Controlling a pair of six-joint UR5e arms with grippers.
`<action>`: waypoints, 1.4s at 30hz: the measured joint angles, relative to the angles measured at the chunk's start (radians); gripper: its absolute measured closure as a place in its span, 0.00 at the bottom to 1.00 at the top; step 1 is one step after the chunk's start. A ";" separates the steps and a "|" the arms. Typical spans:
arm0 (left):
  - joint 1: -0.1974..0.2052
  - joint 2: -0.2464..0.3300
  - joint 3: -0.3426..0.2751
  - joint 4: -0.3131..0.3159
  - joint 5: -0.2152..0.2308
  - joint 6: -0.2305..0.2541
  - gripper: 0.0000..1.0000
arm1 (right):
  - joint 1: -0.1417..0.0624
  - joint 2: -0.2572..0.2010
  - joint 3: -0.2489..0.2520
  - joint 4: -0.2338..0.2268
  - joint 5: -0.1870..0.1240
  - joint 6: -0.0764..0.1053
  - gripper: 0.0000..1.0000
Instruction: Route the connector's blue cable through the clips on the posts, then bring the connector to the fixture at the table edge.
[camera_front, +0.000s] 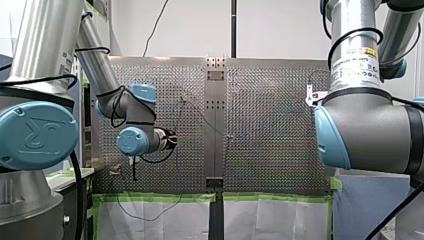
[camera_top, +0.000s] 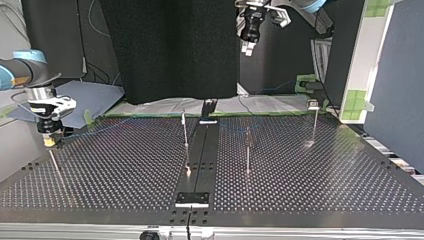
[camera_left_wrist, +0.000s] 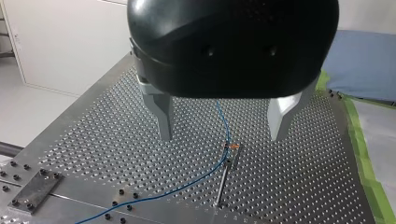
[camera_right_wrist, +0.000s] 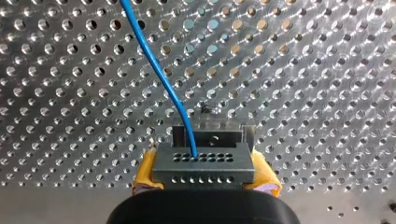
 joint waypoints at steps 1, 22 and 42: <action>0.000 0.000 0.000 0.000 0.000 0.000 0.00 | 0.001 0.000 -0.001 -0.001 -0.003 0.000 0.93; 0.008 0.000 0.001 -0.002 0.000 0.003 0.00 | 0.007 0.004 -0.013 0.007 -0.012 0.003 0.93; 0.010 0.000 0.001 -0.007 0.000 0.011 0.00 | 0.003 0.010 -0.018 0.002 -0.038 0.006 0.93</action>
